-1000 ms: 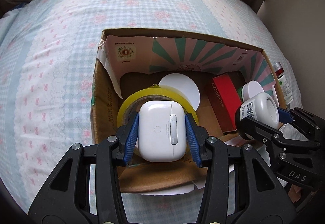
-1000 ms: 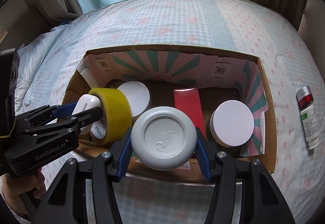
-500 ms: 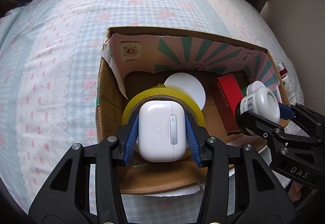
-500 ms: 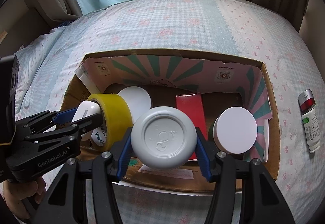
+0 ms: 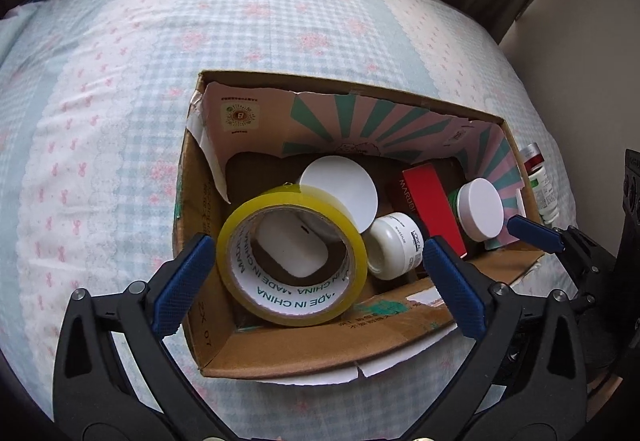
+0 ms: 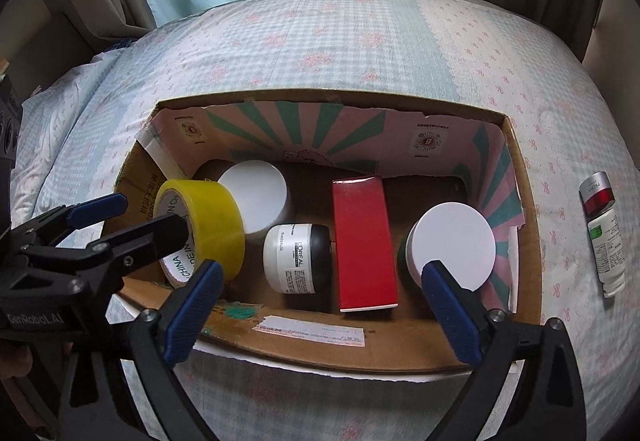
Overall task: Organize rigid objects
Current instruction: 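Move both tools from the box toward the white pill bottle, then grasp the pill bottle by its red-and-silver cap with the left tool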
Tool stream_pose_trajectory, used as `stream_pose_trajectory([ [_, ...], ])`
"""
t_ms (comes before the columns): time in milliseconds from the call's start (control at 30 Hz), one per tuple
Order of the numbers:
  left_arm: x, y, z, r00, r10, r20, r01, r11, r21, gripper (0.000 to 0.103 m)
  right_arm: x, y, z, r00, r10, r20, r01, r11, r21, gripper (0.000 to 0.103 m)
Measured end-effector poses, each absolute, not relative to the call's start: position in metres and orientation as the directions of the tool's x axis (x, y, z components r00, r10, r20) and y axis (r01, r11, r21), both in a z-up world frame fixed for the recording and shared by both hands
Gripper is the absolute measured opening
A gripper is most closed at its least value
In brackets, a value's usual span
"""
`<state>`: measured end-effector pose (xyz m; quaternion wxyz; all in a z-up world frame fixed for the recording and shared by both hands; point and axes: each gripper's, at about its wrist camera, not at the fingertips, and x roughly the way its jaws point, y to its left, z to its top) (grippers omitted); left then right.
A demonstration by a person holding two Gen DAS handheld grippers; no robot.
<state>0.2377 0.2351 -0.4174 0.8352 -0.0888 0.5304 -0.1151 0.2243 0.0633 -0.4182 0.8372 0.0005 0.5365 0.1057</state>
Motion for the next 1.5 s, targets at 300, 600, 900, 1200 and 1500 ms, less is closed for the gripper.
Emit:
stream_pose_trajectory([
  [300, 0.230, 0.228, -0.405, 0.398, -0.254, -0.882, 0.108, 0.967, -0.230, 0.103, 0.216, 0.058, -0.411, 0.386, 0.196, -0.901, -0.180, 0.974, 0.134, 0.099],
  [600, 0.219, 0.208, -0.360, 0.414, -0.203, -0.887, 0.116, 0.979, -0.170, 0.103, 0.201, 0.030, -0.372, 0.406, 0.231, -0.884, -0.175, 0.969, 0.173, 0.099],
  [900, 0.188, 0.157, -0.296, 0.443, -0.144, -0.885, 0.105, 0.989, -0.108, 0.103, 0.172, -0.035, -0.317, 0.411, 0.241, -0.879, -0.177, 0.967, 0.182, 0.099],
  [1200, 0.172, 0.064, -0.257, 0.425, -0.167, -0.890, 0.126, 0.984, -0.124, 0.103, 0.145, -0.133, -0.273, 0.407, 0.213, -0.888, -0.147, 0.975, 0.167, 0.099],
  [1500, 0.220, -0.050, -0.238, 0.426, -0.231, -0.875, 0.174, 0.970, -0.172, 0.103, 0.145, -0.236, -0.258, 0.415, 0.128, -0.901, -0.032, 0.992, 0.126, 0.099],
])
